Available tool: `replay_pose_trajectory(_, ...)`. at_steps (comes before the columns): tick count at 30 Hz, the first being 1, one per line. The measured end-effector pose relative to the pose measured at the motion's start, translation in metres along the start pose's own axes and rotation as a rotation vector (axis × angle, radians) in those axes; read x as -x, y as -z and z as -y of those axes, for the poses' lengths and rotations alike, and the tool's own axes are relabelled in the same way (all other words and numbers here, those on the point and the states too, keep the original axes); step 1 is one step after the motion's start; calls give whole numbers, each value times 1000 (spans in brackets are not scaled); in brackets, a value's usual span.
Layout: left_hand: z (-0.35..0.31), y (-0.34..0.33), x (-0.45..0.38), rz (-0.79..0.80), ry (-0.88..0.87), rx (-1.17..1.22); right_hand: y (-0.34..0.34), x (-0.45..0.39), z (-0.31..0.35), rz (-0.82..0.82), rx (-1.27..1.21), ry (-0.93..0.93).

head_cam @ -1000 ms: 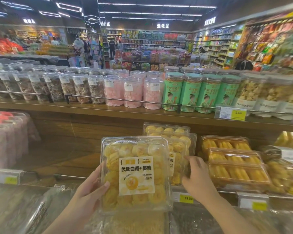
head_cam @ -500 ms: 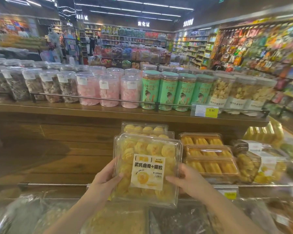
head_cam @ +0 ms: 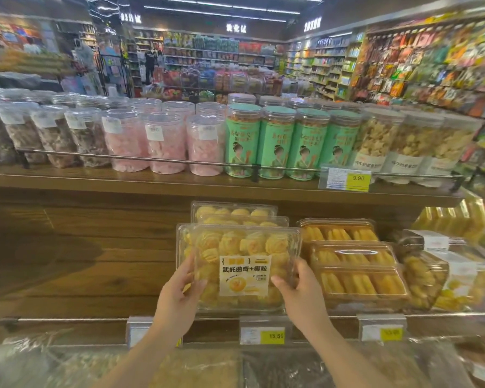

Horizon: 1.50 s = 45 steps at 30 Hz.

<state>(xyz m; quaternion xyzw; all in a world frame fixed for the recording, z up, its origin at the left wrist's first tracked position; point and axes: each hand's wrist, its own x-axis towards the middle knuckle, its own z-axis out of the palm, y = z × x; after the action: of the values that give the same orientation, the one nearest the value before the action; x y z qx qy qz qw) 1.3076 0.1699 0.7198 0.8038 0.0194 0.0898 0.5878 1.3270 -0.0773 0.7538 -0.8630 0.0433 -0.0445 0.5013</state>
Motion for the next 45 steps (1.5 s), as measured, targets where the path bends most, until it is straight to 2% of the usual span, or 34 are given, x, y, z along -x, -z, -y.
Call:
replay_pose_trajectory(5, 12, -2, -1, -29, 41, -120, -11, 2, -12, 29, 29, -60)
replay_pose_trajectory(12, 25, 11, -6, 70, 121, -203, -15, 3, -14, 108, 75, -117)
replay_pose_trajectory(20, 5, 11, -1, 74, 133, -280, -6, 3, 4, 208, 171, -165)
replay_pose_trajectory(25, -5, 11, 4, 52, 154, -288, 9, 6, 17, 327, 268, -182)
replay_pose_trajectory(28, -12, 15, 9, 40, 147, -306, 20, 11, 28, 333, 319, -168)
replay_pose_trajectory(32, -33, 35, 17, 28, 118, -392, 40, 26, 51, 335, 411, -97)
replay_pose_trajectory(37, -79, 72, 31, 83, 4, -737, 66, 44, 83, 276, 557, 56)
replay_pose_trajectory(42, -130, 95, 56, 192, -70, -1034, 79, 66, 111, 332, 910, 244)
replay_pose_trajectory(45, -144, 104, 72, 217, -99, -1157, 81, 75, 115, 328, 989, 284)
